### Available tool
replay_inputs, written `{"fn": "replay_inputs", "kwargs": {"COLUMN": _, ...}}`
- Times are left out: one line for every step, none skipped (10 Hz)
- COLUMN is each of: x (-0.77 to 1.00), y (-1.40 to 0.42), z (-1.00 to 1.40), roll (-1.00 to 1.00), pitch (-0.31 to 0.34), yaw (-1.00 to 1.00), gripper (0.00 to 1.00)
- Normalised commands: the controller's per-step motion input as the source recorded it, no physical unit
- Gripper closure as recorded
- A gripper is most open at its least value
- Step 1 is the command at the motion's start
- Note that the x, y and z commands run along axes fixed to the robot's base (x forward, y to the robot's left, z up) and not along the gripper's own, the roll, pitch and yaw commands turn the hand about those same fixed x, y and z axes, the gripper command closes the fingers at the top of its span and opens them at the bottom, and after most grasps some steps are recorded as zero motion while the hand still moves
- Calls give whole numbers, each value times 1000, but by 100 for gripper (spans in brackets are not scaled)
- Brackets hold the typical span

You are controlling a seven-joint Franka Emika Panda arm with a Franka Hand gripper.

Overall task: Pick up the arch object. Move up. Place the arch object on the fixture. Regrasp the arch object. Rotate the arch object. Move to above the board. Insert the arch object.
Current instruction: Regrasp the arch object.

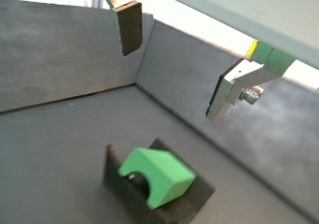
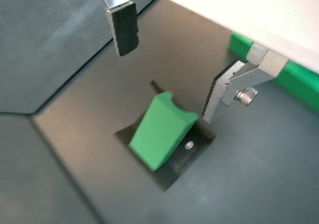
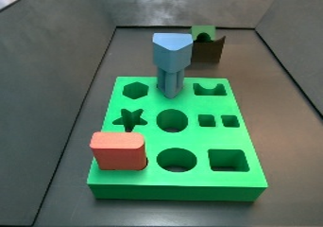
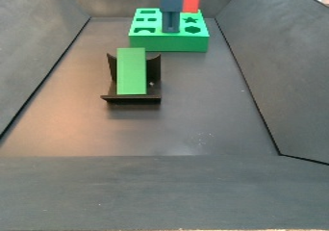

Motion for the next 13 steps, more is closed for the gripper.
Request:
{"fn": "replay_inputs", "kwargs": {"x": 26, "y": -24, "z": -5, "roll": 1000, "pitch": 1, "yaw": 40, "gripper": 0}}
{"fn": "replay_inputs", "kwargs": {"x": 37, "y": -25, "z": -1, "roll": 1000, "pitch": 13, "yaw": 42, "gripper": 0}}
{"fn": "replay_inputs", "kwargs": {"x": 51, "y": -27, "z": -5, "roll": 1000, "pitch": 28, "yaw": 47, "gripper": 0}}
{"fn": "replay_inputs", "kwargs": {"x": 64, "y": -31, "z": -10, "roll": 1000, "pitch": 48, "yaw": 53, "gripper": 0}}
{"fn": "replay_inputs", "kwargs": {"x": 77, "y": -31, "z": -11, "roll": 1000, "pitch": 88, "yaw": 70, "gripper": 0}}
{"fn": "replay_inputs", "kwargs": {"x": 86, "y": -37, "z": -9, "roll": 833, "pitch": 106, "yaw": 77, "gripper": 0}}
{"fn": "replay_inputs", "kwargs": {"x": 90, "y": -39, "z": -10, "roll": 633, "pitch": 113, "yaw": 89, "gripper": 0}}
{"fn": "replay_inputs", "kwargs": {"x": 89, "y": -32, "z": -12, "roll": 387, "pitch": 108, "yaw": 107, "gripper": 0}}
{"fn": "replay_inputs", "kwargs": {"x": 80, "y": -25, "z": -1, "roll": 265, "pitch": 96, "yaw": 121, "gripper": 0}}
{"fn": "replay_inputs", "kwargs": {"x": 69, "y": -26, "z": -4, "roll": 202, "pitch": 71, "yaw": 132, "gripper": 0}}
{"fn": "replay_inputs", "kwargs": {"x": 28, "y": 75, "z": -1000, "roll": 219, "pitch": 36, "yaw": 98, "gripper": 0}}
{"fn": "replay_inputs", "kwargs": {"x": 33, "y": 74, "z": -1000, "roll": 212, "pitch": 23, "yaw": 100, "gripper": 0}}
{"fn": "replay_inputs", "kwargs": {"x": 42, "y": 67, "z": -1000, "roll": 181, "pitch": -3, "yaw": 97, "gripper": 0}}
